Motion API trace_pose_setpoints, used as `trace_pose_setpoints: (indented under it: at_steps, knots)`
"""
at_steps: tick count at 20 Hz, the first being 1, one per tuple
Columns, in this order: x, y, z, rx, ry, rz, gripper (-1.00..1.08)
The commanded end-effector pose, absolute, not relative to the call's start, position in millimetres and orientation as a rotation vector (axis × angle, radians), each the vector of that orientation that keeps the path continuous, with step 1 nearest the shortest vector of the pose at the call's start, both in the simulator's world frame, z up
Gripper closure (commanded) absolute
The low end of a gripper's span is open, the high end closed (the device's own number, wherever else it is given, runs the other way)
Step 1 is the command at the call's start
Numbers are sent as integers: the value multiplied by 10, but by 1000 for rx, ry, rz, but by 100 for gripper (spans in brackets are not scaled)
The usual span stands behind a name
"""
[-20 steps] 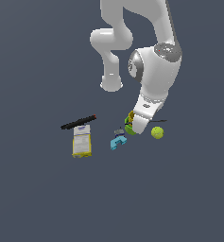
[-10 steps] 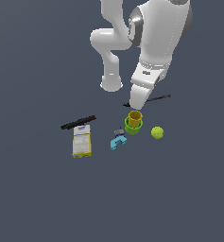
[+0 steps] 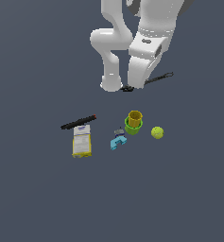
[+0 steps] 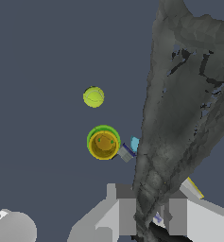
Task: Pick up a designated object from a clutter of objects.
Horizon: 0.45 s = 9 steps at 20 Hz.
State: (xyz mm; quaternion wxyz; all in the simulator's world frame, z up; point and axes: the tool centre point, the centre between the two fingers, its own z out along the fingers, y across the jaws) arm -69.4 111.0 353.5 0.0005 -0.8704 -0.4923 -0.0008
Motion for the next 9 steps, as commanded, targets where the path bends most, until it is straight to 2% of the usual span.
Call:
trace_pose_setpoints:
  at_steps: [1,9]
  knots:
    - [-722,1090,3640,-2734,-1545,-1,108]
    - [-729,1071,3736,-2736,-1545,0,108]
